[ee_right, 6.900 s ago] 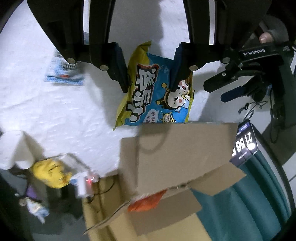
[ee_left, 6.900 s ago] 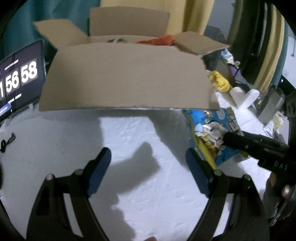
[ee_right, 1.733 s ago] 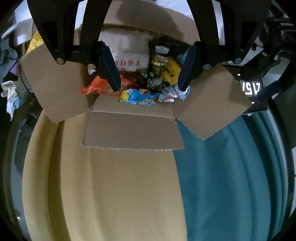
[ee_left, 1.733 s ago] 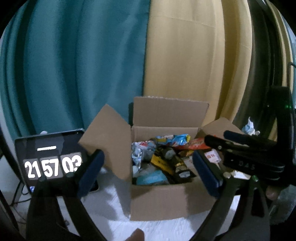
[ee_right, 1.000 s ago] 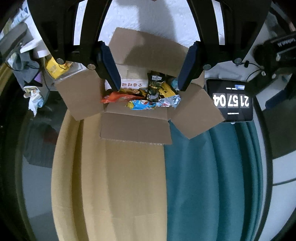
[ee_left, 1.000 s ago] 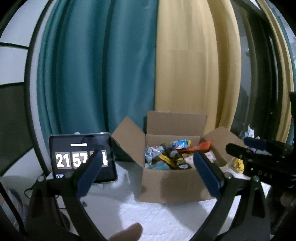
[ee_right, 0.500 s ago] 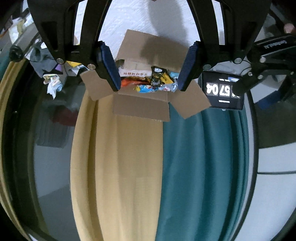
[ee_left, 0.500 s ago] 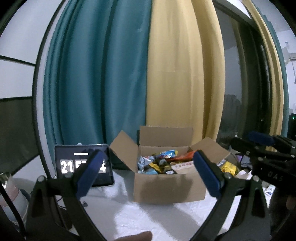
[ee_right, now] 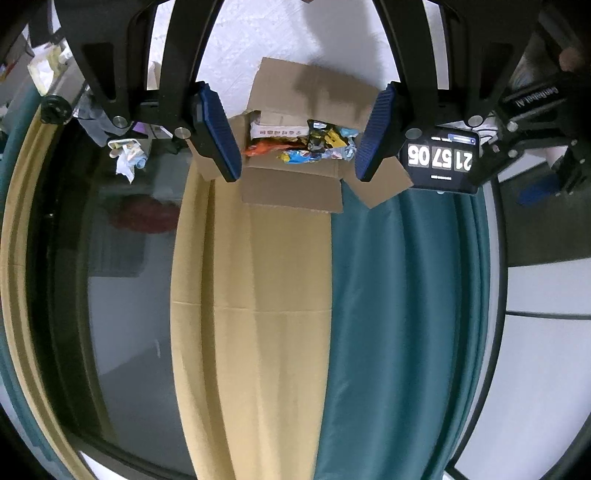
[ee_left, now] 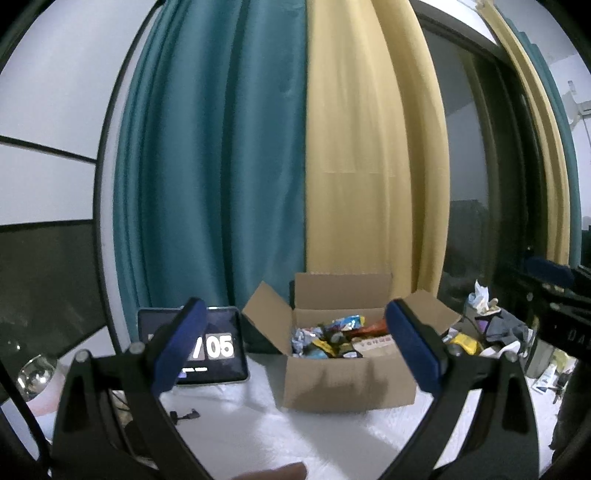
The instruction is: Organize snacks
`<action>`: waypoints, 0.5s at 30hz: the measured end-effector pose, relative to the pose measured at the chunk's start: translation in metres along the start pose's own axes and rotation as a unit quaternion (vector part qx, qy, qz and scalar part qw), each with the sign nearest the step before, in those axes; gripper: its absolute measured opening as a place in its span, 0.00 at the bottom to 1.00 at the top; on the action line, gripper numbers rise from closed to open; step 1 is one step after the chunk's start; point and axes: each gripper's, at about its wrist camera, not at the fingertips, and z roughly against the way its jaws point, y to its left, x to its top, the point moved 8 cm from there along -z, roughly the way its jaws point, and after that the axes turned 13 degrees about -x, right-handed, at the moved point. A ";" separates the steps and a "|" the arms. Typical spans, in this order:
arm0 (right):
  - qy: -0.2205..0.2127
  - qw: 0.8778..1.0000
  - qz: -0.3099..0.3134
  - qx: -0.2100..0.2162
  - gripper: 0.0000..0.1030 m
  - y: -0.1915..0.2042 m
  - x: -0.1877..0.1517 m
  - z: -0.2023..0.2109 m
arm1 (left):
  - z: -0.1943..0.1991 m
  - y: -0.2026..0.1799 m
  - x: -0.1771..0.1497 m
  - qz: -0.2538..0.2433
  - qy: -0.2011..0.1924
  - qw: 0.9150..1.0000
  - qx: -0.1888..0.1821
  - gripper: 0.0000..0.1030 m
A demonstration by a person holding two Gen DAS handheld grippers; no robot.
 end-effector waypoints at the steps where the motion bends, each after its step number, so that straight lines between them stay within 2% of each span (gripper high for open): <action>1: -0.001 1.000 0.000 -0.001 0.66 -0.001 -0.001 0.001 | 0.001 0.000 0.001 0.000 -0.001 1.000 0.000 0.96; 15: 0.000 1.000 0.001 -0.013 0.66 -0.013 -0.007 0.012 | 0.009 -0.006 0.001 -0.001 -0.001 1.000 -0.005 0.96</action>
